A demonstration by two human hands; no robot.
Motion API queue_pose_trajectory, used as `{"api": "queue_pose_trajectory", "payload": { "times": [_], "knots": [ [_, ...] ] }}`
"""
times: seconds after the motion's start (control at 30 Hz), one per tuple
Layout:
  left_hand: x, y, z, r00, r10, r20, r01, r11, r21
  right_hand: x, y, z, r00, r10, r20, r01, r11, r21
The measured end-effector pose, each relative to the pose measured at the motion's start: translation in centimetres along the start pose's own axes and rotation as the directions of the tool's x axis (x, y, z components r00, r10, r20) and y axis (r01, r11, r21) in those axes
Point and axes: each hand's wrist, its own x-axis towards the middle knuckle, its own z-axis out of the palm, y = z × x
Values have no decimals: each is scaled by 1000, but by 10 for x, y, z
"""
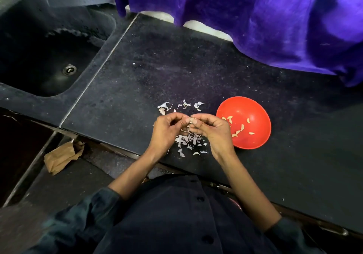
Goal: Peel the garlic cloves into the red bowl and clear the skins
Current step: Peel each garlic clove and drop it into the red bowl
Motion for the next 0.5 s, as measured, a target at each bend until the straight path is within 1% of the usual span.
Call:
{"api": "queue_pose_trajectory", "payload": {
  "times": [0.07, 0.1, 0.13, 0.2, 0.23, 0.3, 0.33, 0.4, 0.47, 0.5],
  "knots": [
    [1, -1, 0, 999, -3, 45, -1, 996, 93, 0, 0, 0, 1000, -16, -16, 15, 999, -30],
    [0, 0, 0, 998, 30, 46, -38, 983, 179, 0, 0, 0, 1000, -18, -21, 17, 999, -42],
    [0, 0, 0, 995, 93, 36, -99, 955, 281, 0, 1, 1, 1000, -15, -28, 13, 998, -54],
    [0, 0, 0, 972, 234, 34, -223, 860, 458, 0, 0, 1, 999, -4, -38, 1, 997, -74],
    [1, 0, 0, 962, 267, 56, -257, 820, 511, 1, 0, 0, 999, 0, -35, -3, 997, -79],
    [1, 1, 0, 959, 261, 107, -274, 776, 569, 0, -2, 1, 1000, -2, -8, 1, 996, -89],
    [1, 2, 1, 963, 241, 117, -264, 774, 576, 0, -2, 1, 1000, -9, 4, 10, 995, -95],
    [3, 6, 1, 983, 166, 79, -182, 827, 532, -2, -1, 4, 1000, -28, 8, 29, 995, -98],
    [3, 9, 1, 999, 41, 29, -49, 924, 380, -2, 0, 6, 999, -48, -17, 47, 994, -97],
    [3, 11, 1, 1000, -9, 18, 3, 955, 298, -2, 1, 7, 998, -60, -28, 57, 993, -100]
  ]
}}
